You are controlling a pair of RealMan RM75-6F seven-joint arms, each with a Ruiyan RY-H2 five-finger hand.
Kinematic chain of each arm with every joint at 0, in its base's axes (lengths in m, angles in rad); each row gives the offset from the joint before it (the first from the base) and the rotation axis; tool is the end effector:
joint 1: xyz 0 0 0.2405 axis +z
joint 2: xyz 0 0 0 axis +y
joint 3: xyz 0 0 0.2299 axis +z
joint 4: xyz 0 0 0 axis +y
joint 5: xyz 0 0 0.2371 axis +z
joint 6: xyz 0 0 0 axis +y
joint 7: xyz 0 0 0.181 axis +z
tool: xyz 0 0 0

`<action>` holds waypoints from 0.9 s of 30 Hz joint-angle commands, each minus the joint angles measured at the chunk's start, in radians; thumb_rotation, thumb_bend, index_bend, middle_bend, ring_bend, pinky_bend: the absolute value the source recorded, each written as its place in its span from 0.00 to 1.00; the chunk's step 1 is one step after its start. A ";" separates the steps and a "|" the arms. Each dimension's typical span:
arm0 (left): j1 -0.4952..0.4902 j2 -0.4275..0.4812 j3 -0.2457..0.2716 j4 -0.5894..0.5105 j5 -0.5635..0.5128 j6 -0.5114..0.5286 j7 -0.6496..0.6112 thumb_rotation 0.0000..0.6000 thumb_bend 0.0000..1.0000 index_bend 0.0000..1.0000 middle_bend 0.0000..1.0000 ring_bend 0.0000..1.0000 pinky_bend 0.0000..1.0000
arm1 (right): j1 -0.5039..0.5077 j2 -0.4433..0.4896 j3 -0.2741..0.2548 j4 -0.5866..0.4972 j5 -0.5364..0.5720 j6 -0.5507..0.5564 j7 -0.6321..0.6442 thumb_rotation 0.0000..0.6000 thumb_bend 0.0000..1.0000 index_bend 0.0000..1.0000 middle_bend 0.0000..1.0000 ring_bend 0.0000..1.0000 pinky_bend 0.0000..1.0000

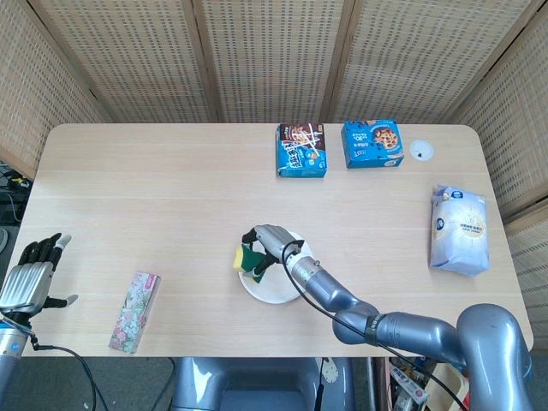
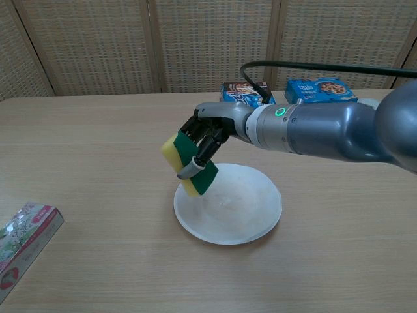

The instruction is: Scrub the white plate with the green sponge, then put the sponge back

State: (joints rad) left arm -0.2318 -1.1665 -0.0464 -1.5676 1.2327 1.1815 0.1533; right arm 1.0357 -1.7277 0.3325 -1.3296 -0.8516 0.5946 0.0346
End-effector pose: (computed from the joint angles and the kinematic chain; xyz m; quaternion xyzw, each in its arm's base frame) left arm -0.3309 0.2548 0.0792 -0.6258 -0.4506 -0.2586 0.5818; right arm -0.0068 -0.3833 -0.1314 0.6861 -0.5824 0.3896 0.1957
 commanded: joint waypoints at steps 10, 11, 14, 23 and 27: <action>0.000 0.002 -0.004 -0.001 -0.009 0.001 -0.002 1.00 0.00 0.00 0.00 0.00 0.00 | -0.005 -0.168 -0.075 0.241 -0.128 0.037 0.027 1.00 0.42 0.65 0.22 0.03 0.09; 0.000 0.001 -0.004 0.000 -0.010 -0.001 -0.002 1.00 0.00 0.00 0.00 0.00 0.00 | -0.009 -0.175 -0.078 0.248 -0.142 0.041 0.035 1.00 0.42 0.65 0.18 0.01 0.07; -0.002 0.001 -0.004 0.000 -0.010 -0.002 -0.001 1.00 0.00 0.00 0.00 0.00 0.00 | -0.016 -0.194 -0.087 0.271 -0.186 0.049 0.062 1.00 0.42 0.65 0.08 0.00 0.01; -0.003 0.001 -0.005 0.002 -0.016 -0.006 -0.002 1.00 0.00 0.00 0.00 0.00 0.00 | -0.032 -0.239 -0.098 0.363 -0.301 0.075 0.157 1.00 0.42 0.65 0.04 0.00 0.00; -0.004 0.000 -0.005 0.003 -0.018 -0.009 -0.001 1.00 0.00 0.00 0.00 0.00 0.00 | -0.037 -0.251 -0.101 0.403 -0.315 0.058 0.191 1.00 0.42 0.65 0.04 0.00 0.00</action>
State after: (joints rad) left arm -0.2355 -1.1663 -0.0510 -1.5649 1.2146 1.1724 0.1522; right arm 1.0021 -1.9719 0.2342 -0.9385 -1.1599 0.6605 0.2142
